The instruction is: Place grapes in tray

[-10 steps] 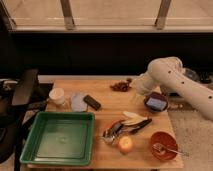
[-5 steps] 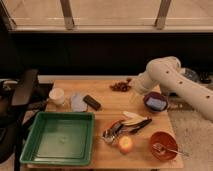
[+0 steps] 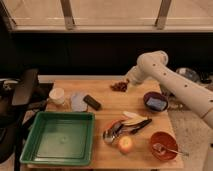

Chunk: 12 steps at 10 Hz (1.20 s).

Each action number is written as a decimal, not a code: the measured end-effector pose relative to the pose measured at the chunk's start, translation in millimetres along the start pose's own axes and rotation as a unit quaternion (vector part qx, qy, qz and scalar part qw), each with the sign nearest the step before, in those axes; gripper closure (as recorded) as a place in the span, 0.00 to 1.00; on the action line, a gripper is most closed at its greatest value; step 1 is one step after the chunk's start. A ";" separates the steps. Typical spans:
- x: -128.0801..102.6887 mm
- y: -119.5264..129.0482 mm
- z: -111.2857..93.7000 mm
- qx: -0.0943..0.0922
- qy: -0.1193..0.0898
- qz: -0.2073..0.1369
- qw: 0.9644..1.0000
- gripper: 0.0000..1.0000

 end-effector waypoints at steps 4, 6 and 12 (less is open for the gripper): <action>-4.6 -17.8 38.1 0.005 0.013 -0.009 1.000 0.35; -11.7 -24.5 50.5 0.015 0.014 -0.008 1.000 0.35; -8.7 -32.4 64.0 0.023 0.006 -0.017 1.000 0.35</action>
